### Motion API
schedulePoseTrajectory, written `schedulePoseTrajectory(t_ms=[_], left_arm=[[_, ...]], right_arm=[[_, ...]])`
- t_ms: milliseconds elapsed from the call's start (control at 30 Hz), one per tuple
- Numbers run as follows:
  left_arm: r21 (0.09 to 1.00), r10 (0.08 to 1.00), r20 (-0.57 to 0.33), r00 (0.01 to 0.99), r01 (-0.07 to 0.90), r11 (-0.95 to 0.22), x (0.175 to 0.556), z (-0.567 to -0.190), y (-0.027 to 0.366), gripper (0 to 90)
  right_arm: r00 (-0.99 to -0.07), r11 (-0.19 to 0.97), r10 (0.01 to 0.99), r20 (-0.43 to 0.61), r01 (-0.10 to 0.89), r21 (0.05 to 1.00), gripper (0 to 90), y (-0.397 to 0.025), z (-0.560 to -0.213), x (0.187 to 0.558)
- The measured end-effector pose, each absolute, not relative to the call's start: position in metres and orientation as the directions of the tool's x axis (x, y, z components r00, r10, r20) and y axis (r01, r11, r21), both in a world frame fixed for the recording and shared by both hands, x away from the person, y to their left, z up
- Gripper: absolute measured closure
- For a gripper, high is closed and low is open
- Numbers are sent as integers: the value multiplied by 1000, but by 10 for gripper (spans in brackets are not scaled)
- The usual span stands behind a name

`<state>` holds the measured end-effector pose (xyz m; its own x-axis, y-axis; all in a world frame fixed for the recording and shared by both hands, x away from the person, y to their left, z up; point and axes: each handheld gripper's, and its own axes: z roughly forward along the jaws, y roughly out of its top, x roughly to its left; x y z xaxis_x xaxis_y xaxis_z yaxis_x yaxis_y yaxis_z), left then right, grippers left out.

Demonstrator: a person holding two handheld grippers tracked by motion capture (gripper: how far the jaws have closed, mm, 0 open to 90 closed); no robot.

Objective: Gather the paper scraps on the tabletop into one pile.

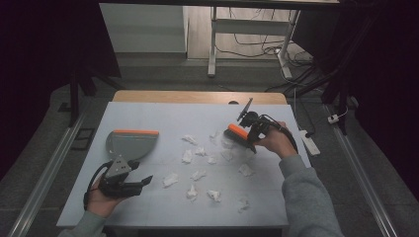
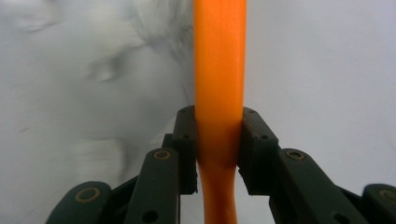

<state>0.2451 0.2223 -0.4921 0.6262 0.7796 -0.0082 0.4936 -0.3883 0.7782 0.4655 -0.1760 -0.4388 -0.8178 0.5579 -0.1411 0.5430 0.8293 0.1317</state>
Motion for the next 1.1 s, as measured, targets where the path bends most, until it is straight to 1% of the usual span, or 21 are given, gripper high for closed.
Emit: schedulePoseTrajectory(t_ms=[167,233,300,367,467,633,733,867,967,1100], left_arm=[[778,777,-8,630,492,-391,245,-492,222,319],[779,777,-11,629,493,-388,244,-492,223,321],[780,778,-11,628,492,-387,244,-492,223,321],[780,778,-13,628,493,-385,244,-492,224,321],[779,780,-15,626,496,-383,244,-493,224,323],[778,780,-17,625,498,-382,245,-493,224,323],[780,780,-17,625,497,-381,245,-494,225,324],[781,782,-20,623,498,-376,246,-494,225,327],[781,783,-19,622,499,-377,247,-495,225,327],[781,783,-19,621,498,-376,246,-496,226,328]], right_arm=[[-862,859,501,-73,485,163,707,-165,-439,442],[-870,857,492,-30,478,193,707,-165,-437,437],[-872,855,489,-32,471,217,707,-167,-435,436],[-867,845,497,-25,477,243,707,-171,-433,437],[-845,809,535,8,516,281,707,-179,-428,441],[-824,786,567,1,541,300,706,-190,-426,448],[-812,763,584,18,556,330,706,-194,-425,451],[-800,744,601,5,561,364,706,-195,-423,457],[-792,744,610,-24,561,363,706,-192,-426,466],[-790,762,609,-72,558,328,706,-177,-431,485]])
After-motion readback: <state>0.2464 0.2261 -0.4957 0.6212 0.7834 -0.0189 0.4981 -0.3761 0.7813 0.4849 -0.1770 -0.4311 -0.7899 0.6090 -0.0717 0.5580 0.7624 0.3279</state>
